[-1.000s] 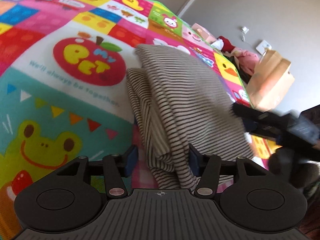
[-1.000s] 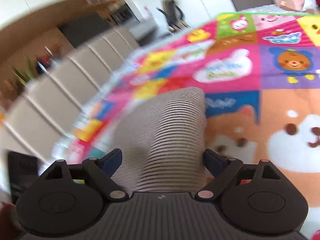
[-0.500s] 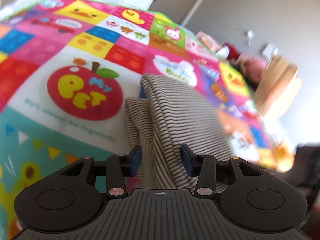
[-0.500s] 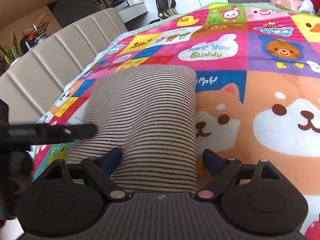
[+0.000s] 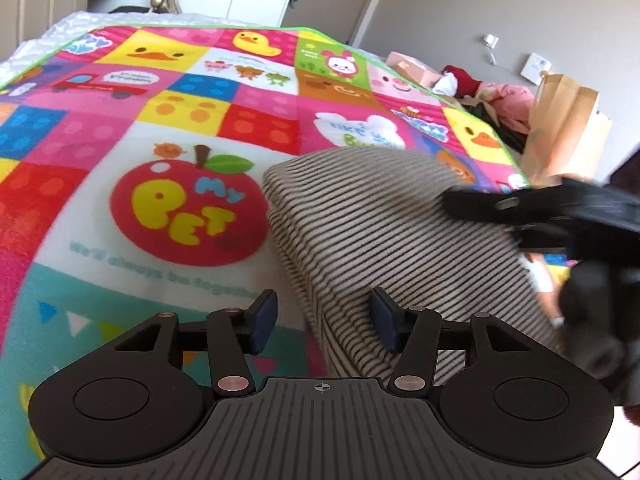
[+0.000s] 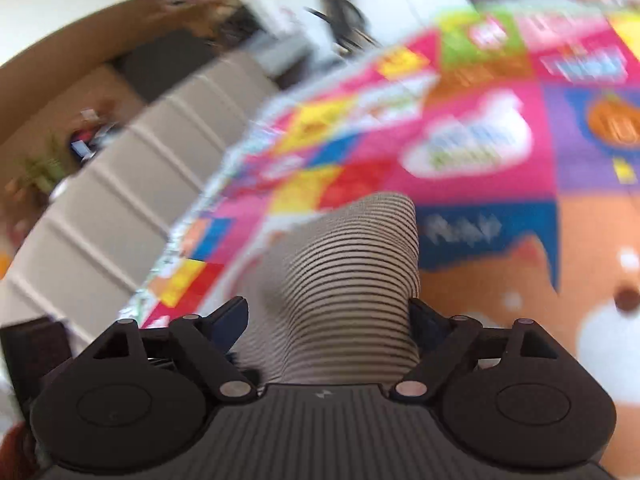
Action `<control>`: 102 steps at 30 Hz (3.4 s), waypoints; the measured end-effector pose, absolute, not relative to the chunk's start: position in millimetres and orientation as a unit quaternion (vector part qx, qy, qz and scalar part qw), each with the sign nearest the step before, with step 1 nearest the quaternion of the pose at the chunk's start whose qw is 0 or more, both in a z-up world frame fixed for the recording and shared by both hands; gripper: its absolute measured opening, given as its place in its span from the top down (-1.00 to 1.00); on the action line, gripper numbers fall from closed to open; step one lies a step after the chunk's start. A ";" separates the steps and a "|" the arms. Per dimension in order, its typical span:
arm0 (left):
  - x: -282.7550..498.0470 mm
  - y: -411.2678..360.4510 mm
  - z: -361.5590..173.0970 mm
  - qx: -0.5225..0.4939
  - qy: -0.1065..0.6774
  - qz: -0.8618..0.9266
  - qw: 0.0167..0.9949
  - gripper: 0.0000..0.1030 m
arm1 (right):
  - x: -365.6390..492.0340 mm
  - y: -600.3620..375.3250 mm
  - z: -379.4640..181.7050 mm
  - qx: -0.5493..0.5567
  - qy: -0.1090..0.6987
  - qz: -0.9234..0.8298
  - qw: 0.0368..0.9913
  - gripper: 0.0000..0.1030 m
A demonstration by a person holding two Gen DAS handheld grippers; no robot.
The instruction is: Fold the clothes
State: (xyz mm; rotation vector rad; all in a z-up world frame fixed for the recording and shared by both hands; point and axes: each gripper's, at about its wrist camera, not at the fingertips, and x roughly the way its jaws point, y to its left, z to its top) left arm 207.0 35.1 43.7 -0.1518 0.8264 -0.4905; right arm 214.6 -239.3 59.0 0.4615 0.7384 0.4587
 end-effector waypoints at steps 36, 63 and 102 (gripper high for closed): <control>185.6 13.8 61.9 -0.084 0.427 -0.267 0.860 -0.13 | 135.5 -239.5 32.0 0.111 0.383 0.191 0.897 -0.66; 182.9 36.9 56.9 -0.133 0.414 -0.301 0.849 -0.12 | 247.9 -237.0 33.0 0.159 0.398 0.161 0.889 -0.58; 363.8 77.8 36.4 -0.110 0.363 -0.256 0.889 0.07 | 371.0 -168.4 28.3 0.098 0.339 0.211 0.912 -0.38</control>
